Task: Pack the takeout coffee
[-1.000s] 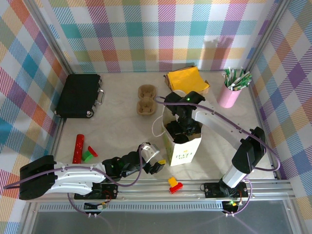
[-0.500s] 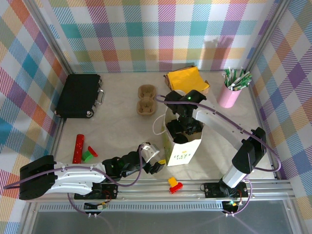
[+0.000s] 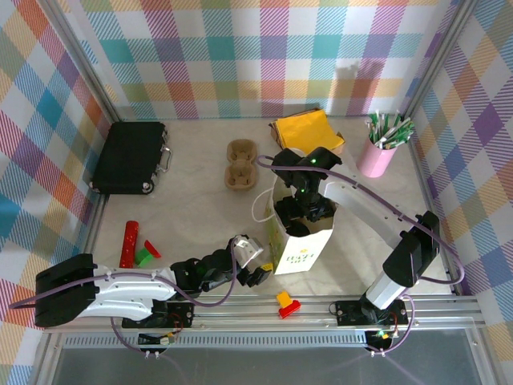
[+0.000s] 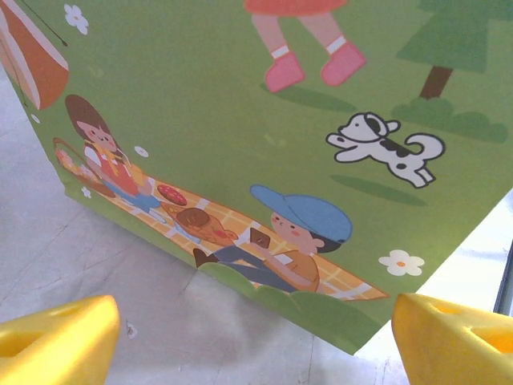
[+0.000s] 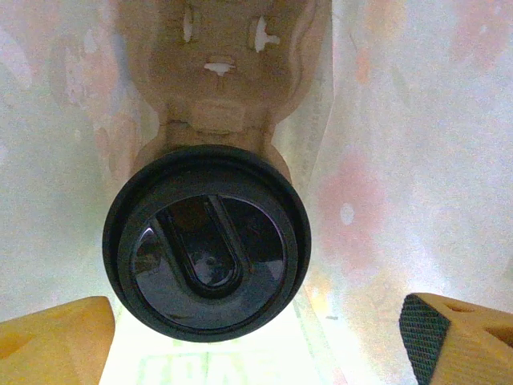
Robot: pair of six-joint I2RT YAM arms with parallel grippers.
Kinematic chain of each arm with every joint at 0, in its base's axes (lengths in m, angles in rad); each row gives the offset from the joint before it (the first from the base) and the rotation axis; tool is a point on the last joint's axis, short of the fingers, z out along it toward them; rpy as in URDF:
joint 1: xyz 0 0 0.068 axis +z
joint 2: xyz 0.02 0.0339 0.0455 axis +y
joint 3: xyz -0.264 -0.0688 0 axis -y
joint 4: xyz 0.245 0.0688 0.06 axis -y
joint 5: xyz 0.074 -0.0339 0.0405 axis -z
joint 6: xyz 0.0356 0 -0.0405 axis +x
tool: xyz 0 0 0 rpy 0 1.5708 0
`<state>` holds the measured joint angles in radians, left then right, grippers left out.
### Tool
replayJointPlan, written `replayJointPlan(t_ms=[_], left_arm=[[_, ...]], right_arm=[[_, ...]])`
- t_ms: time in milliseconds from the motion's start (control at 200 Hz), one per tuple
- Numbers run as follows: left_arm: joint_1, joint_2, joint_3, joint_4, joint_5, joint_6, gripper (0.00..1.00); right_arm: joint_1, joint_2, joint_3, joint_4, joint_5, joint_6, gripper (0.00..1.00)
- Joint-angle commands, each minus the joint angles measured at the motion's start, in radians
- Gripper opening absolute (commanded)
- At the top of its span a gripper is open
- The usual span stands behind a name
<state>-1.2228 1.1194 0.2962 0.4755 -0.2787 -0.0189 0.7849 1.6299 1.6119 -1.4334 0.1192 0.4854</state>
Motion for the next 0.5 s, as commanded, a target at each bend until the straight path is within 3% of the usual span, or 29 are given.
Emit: replayJointPlan(t_ms=[0,495], left_arm=[[0.010,0.012,-0.003,0.056,0.004,-0.016,0.88],[0.013,0.100,-0.032,0.152,-0.005,-0.039,0.87]], right_arm=[[0.007,-0.028,0.031,-0.034,0.004,-0.005,0.92],[0.022,-0.022,0.077,-0.061,0.018,0.005,0.92]])
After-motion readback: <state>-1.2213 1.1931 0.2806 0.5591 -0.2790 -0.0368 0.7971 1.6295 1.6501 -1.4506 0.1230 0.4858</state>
